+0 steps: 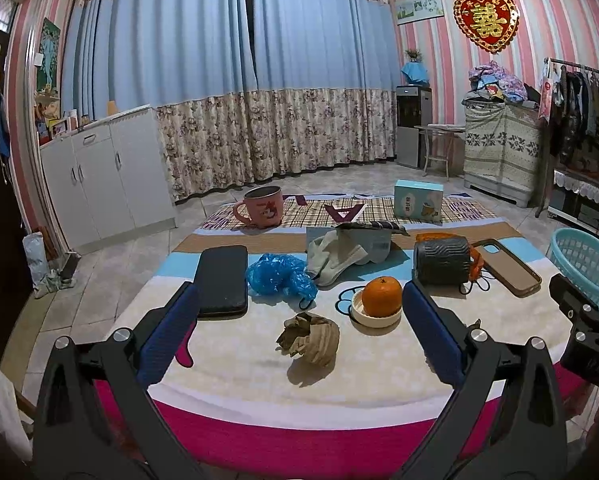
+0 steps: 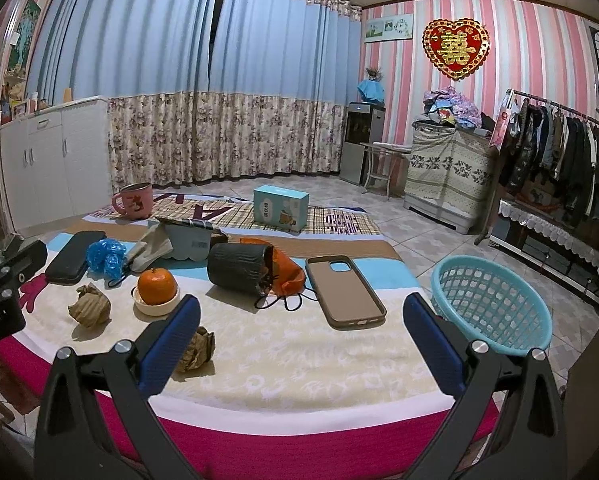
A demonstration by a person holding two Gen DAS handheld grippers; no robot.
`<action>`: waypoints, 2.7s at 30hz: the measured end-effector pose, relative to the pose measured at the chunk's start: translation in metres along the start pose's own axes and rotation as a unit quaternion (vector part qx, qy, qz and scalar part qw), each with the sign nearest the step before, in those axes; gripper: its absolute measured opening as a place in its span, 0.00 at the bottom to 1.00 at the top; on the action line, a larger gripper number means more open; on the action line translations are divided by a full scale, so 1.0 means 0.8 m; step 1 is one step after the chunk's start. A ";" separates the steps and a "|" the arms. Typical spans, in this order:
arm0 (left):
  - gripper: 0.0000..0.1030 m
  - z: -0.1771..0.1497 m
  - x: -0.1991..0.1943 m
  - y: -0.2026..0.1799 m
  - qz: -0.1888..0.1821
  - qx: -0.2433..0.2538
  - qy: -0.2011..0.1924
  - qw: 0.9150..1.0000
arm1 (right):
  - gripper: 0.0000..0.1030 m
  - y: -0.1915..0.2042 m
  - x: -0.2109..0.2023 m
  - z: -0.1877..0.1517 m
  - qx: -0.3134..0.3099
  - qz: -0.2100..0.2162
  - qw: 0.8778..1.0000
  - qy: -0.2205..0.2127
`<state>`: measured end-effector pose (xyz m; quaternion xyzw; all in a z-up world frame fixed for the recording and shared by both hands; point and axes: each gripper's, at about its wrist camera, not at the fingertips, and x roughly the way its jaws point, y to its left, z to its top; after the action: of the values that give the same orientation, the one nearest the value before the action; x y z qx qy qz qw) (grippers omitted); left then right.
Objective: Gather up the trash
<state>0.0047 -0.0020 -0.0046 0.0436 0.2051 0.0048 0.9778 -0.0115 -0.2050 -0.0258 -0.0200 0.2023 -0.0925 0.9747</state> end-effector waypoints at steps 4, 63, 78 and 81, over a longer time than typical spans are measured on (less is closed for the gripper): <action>0.95 0.000 0.001 -0.001 0.000 0.000 0.001 1.000 | 0.96 0.000 0.000 0.000 0.000 -0.001 1.000 -0.001; 0.95 -0.003 -0.001 -0.012 -0.005 0.000 0.005 1.000 | 0.96 -0.009 0.003 -0.003 0.012 -0.009 1.000 0.003; 0.95 -0.008 0.001 -0.020 -0.005 -0.004 0.018 1.000 | 0.96 -0.020 0.007 -0.006 0.016 -0.018 1.000 0.002; 0.95 -0.009 0.009 -0.017 -0.004 -0.006 0.026 1.000 | 0.96 -0.019 0.009 -0.005 0.018 -0.021 1.000 0.002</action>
<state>0.0084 -0.0147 -0.0156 0.0367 0.2303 0.0034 0.9724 -0.0095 -0.2214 -0.0310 -0.0064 0.2021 -0.1167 0.9724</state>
